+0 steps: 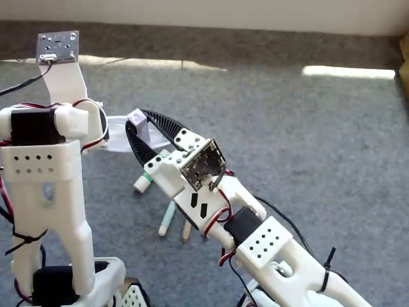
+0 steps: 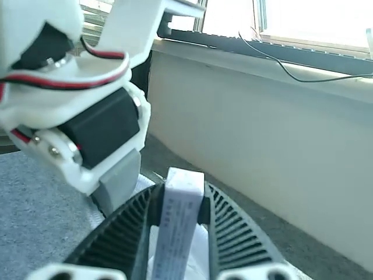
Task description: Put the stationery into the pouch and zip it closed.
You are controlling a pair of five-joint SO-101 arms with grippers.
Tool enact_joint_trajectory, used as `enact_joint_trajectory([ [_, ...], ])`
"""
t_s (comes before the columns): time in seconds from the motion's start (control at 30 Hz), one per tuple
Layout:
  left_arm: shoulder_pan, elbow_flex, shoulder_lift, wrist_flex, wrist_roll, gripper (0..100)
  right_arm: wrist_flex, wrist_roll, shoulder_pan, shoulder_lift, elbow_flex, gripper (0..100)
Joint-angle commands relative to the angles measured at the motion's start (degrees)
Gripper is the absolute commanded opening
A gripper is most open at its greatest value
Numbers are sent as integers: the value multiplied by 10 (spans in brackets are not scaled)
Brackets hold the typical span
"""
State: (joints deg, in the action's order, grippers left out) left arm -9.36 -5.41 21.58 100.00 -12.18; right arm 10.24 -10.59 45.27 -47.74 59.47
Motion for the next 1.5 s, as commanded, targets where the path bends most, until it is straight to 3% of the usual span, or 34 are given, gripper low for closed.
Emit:
enact_joint_trajectory([
  [0.0,10,0,3,0,2,6,12,-7,-13,4,-2,24],
  [0.1,10,2,3,0,2,6,11,-7,-13,4,15,33],
  [0.27,10,2,3,0,2,6,11,-7,-11,3,43,142],
  [0.7,9,3,3,0,3,6,9,-7,-10,3,47,142],
  [1.17,-40,44,3,-53,3,6,-213,-4,-14,-233,41,142],
  [1.47,-41,65,3,-62,1,6,-229,-4,-21,-234,18,142],
])
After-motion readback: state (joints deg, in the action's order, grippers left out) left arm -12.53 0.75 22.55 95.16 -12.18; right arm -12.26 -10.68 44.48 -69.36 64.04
